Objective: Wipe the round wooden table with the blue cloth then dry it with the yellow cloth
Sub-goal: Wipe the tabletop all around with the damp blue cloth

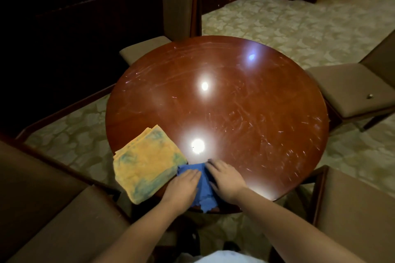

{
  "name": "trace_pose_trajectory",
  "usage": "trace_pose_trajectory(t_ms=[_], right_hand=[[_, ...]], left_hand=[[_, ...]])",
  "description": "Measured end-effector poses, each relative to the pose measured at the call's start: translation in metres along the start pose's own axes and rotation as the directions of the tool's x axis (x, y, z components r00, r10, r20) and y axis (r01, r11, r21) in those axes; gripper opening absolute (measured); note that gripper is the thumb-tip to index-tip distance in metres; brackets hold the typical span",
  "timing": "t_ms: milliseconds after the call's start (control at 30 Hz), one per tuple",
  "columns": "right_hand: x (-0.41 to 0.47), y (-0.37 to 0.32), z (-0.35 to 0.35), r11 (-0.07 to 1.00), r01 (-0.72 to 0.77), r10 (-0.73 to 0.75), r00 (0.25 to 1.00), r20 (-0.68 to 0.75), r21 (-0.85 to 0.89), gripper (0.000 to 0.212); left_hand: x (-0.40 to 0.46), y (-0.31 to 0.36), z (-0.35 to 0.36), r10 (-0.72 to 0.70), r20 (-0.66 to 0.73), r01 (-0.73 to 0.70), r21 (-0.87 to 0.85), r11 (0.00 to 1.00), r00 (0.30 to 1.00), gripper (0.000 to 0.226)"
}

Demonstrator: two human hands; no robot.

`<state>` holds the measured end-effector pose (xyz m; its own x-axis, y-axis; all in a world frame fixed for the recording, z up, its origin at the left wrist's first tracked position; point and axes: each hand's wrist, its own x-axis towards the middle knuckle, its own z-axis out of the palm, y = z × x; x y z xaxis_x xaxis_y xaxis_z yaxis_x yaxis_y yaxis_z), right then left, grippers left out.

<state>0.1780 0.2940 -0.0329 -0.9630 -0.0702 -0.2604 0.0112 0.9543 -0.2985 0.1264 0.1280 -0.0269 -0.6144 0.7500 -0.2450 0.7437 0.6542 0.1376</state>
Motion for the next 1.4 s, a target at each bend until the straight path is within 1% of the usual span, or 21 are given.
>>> trace_pose_trajectory(t_ms=[67, 100, 167, 300, 367, 433, 500, 533, 567, 633, 700, 733, 800, 833, 900, 967, 1033, 1133, 1233, 1333, 1400], right_hand=[[-0.002, -0.001, 0.008, 0.997, 0.049, -0.040, 0.989, 0.142, -0.063, 0.081], [0.000, 0.000, 0.012, 0.995, 0.046, -0.030, 0.984, 0.173, -0.088, 0.093], [0.008, 0.004, 0.017, 0.989, 0.038, -0.009, 0.981, 0.194, -0.145, 0.099], [0.012, 0.002, 0.013, 0.980, 0.007, 0.017, 0.993, 0.116, -0.200, 0.096], [-0.003, -0.001, 0.022, 0.979, -0.027, 0.043, 0.996, 0.077, -0.201, 0.082], [-0.019, -0.002, 0.039, 0.991, -0.020, 0.035, 0.993, 0.114, -0.132, 0.072], [-0.026, 0.001, 0.048, 0.995, -0.017, 0.031, 0.990, 0.139, -0.097, 0.074], [-0.022, 0.003, 0.048, 0.995, -0.028, 0.041, 0.991, 0.131, -0.099, 0.075], [-0.016, 0.004, 0.043, 0.994, -0.040, 0.056, 0.988, 0.146, -0.106, 0.075], [0.002, 0.007, 0.028, 0.983, -0.049, 0.067, 0.994, 0.092, -0.179, 0.081], [0.016, 0.010, 0.021, 0.963, -0.012, 0.031, 0.997, 0.067, -0.270, 0.096], [0.017, 0.010, 0.022, 0.959, -0.011, 0.036, 0.996, 0.084, -0.284, 0.096], [0.009, 0.004, 0.025, 0.969, -0.008, 0.037, 0.993, 0.112, -0.247, 0.088], [0.001, -0.001, 0.027, 0.969, -0.012, 0.031, 0.997, 0.075, -0.248, 0.085], [-0.017, -0.004, 0.043, 0.987, -0.038, 0.056, 0.992, 0.114, -0.154, 0.076], [-0.031, -0.002, 0.058, 0.990, -0.032, 0.041, 0.997, 0.070, -0.134, 0.072], [-0.026, -0.003, 0.051, 0.990, -0.085, 0.095, 0.992, 0.084, -0.113, 0.072], [0.004, 0.002, 0.029, 0.969, -0.049, 0.063, 0.997, 0.053, -0.241, 0.085], [0.019, 0.001, 0.018, 0.961, -0.074, 0.120, 0.979, 0.162, -0.268, 0.085], [0.000, -0.007, 0.031, 0.971, -0.119, 0.134, 0.989, 0.063, -0.205, 0.076], [-0.020, -0.010, 0.045, 0.979, -0.148, 0.158, 0.986, 0.058, -0.139, 0.077]], left_hand=[[-0.001, 0.001, 0.009, 0.054, 0.141, -0.073, 0.139, 0.988, 0.989, 0.055], [-0.001, 0.002, 0.010, 0.067, 0.155, -0.097, 0.193, 0.976, 0.986, 0.054], [0.003, 0.004, 0.013, 0.061, 0.131, -0.092, 0.248, 0.964, 0.990, 0.054], [0.009, 0.002, 0.014, 0.040, 0.140, -0.077, 0.273, 0.959, 0.989, 0.059], [0.003, 0.002, 0.020, 0.081, 0.147, -0.113, 0.227, 0.967, 0.986, 0.057], [-0.003, 0.002, 0.026, 0.142, 0.028, -0.144, 0.192, 0.971, 0.990, 0.053], [-0.007, 0.005, 0.022, 0.120, -0.023, -0.118, 0.074, 0.990, 0.993, 0.051], [-0.007, 0.004, 0.018, 0.123, -0.044, -0.118, 0.090, 0.989, 0.991, 0.051], [-0.005, 0.001, 0.017, 0.123, -0.027, -0.118, 0.135, 0.984, 0.992, 0.051], [0.008, -0.006, 0.009, 0.101, 0.111, -0.119, 0.170, 0.978, 0.989, 0.053], [0.024, -0.011, 0.004, 0.084, 0.095, -0.100, 0.167, 0.981, 0.992, 0.054], [0.026, -0.013, 0.003, 0.077, 0.096, -0.092, 0.165, 0.982, 0.992, 0.054], [0.019, -0.011, 0.003, 0.066, 0.102, -0.079, 0.134, 0.988, 0.993, 0.055], [0.011, -0.009, 0.006, 0.079, 0.101, -0.092, 0.126, 0.988, 0.992, 0.055], [-0.009, -0.003, 0.012, 0.105, 0.101, -0.113, 0.073, 0.991, 0.989, 0.056], [-0.019, -0.001, 0.012, 0.126, 0.108, -0.131, 0.042, 0.990, 0.986, 0.056], [-0.011, -0.004, 0.006, 0.122, 0.101, -0.130, 0.078, 0.988, 0.987, 0.056], [0.017, -0.010, -0.002, 0.098, 0.148, -0.111, 0.079, 0.991, 0.984, 0.056], [0.034, -0.014, -0.008, 0.039, 0.189, -0.040, -0.004, 0.999, 0.981, 0.058], [0.022, -0.014, -0.008, 0.082, 0.176, -0.078, -0.029, 0.997, 0.981, 0.059], [0.004, -0.011, -0.004, 0.145, 0.150, -0.145, -0.010, 0.989, 0.978, 0.059]])
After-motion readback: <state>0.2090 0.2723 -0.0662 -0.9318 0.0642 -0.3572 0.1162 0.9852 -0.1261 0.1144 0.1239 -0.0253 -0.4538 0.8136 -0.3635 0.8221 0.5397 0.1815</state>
